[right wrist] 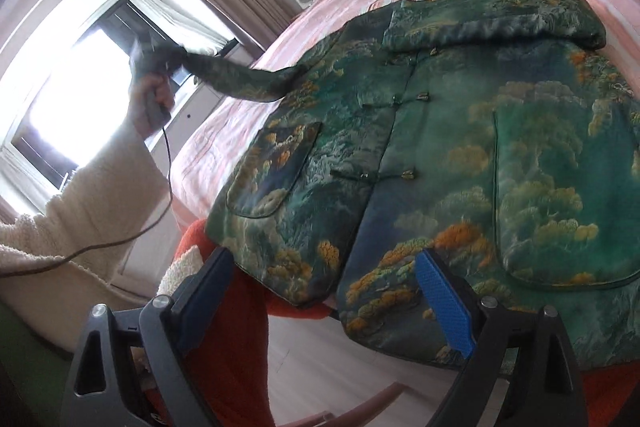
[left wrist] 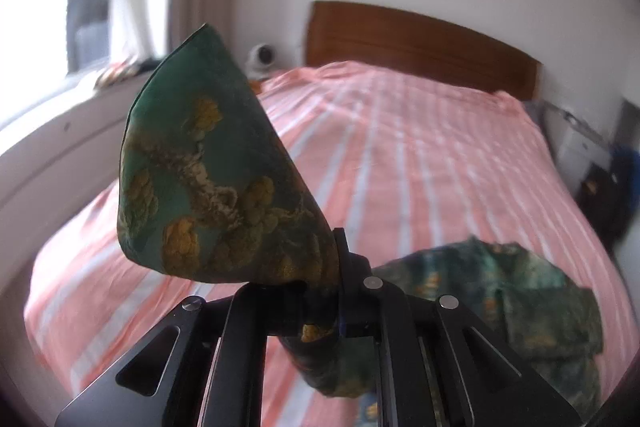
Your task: Fold large clothes
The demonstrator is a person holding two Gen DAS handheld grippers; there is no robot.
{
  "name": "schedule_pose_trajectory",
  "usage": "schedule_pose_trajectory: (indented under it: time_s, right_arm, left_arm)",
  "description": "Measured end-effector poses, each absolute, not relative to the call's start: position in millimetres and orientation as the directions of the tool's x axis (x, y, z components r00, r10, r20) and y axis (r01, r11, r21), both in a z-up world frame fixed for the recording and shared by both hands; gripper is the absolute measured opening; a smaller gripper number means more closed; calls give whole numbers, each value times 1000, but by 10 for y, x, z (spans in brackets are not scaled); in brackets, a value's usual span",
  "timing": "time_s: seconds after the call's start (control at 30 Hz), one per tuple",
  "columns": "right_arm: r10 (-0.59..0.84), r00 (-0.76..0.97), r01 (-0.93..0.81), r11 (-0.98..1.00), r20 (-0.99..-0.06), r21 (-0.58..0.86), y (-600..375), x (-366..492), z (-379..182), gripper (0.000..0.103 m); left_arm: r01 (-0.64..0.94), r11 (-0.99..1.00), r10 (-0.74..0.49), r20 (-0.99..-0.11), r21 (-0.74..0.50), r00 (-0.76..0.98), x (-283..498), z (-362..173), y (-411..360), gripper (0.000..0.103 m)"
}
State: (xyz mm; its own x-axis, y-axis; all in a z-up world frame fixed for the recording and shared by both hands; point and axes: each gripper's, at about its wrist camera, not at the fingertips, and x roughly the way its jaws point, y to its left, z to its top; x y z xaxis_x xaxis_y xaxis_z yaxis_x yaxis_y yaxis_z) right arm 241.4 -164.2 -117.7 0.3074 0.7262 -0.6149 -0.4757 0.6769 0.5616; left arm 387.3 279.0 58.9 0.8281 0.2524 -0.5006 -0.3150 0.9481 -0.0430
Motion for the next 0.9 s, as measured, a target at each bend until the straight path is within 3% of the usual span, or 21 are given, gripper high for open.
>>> schedule_pose_trajectory:
  time_s: [0.07, 0.2, 0.23, 0.27, 0.33, 0.43, 0.57, 0.77, 0.9]
  right_arm:
    - [733, 317, -478, 672, -602, 566, -1665, 2418, -1157, 91]
    - [728, 364, -475, 681, -581, 557, -1776, 2359, -1118, 91]
    - [726, 376, -467, 686, -577, 559, -1830, 2339, -1117, 91]
    - [720, 388, -459, 692, -575, 557, -1870, 2324, -1110, 91]
    - [706, 417, -440, 708, -573, 553, -1989, 2273, -1107, 91]
    - [672, 469, -403, 741, -574, 538, -2231, 2167, -1086, 91]
    - [618, 538, -334, 780, -573, 529, -2623, 2017, -1109, 91]
    - [590, 567, -271, 793, -575, 546, -2849, 2070, -1241, 91]
    - [614, 565, -309, 777, -552, 548, -2706, 2120, -1191, 91]
  left_arm:
    - [-167, 985, 168, -484, 46, 859, 4058, 751, 2140, 11]
    - [132, 977, -10, -582, 167, 813, 4475, 513, 726, 19]
    - [179, 968, -35, -616, 174, 787, 4550, 372, 496, 32]
    - [248, 953, -63, -685, 176, 725, 4678, 112, 208, 61]
    - [307, 933, -52, -774, 187, 631, 4813, -399, -164, 81]
    - [365, 907, -18, -849, 208, 529, 4776, -986, -424, 80]
    - [377, 906, -25, -865, 192, 501, 4561, -1093, -250, 80]
    - [217, 962, 17, -830, 166, 557, 4758, -844, 223, 93]
    - [102, 985, 64, -855, 136, 515, 5056, -1149, 377, 94]
